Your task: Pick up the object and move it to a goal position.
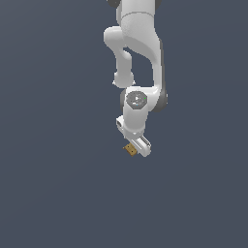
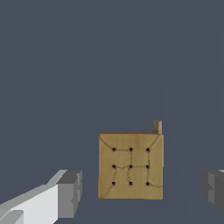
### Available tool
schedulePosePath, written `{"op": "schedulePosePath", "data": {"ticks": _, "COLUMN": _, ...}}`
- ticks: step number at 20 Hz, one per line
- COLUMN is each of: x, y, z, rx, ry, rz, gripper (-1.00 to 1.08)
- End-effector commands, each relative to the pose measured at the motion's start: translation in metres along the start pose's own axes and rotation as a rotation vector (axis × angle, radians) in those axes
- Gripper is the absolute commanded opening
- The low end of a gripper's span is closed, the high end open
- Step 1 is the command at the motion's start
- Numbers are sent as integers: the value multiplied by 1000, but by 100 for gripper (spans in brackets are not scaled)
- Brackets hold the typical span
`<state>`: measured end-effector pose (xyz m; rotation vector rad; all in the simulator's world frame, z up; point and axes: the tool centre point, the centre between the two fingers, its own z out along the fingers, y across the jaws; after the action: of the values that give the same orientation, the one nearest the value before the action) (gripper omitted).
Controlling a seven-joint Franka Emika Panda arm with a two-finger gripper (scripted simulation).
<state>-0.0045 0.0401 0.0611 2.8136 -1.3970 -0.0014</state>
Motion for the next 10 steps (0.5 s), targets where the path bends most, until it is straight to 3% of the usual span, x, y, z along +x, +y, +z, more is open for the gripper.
{"op": "schedulePosePath", "data": {"ticks": 1, "x": 0, "y": 0, "z": 0, "rx": 0, "ry": 0, "rz": 0, "gripper": 100}}
{"op": "schedulePosePath", "data": {"ticks": 10, "x": 0, "y": 1, "z": 32, "rx": 0, "ry": 0, "rz": 4, "gripper": 100}}
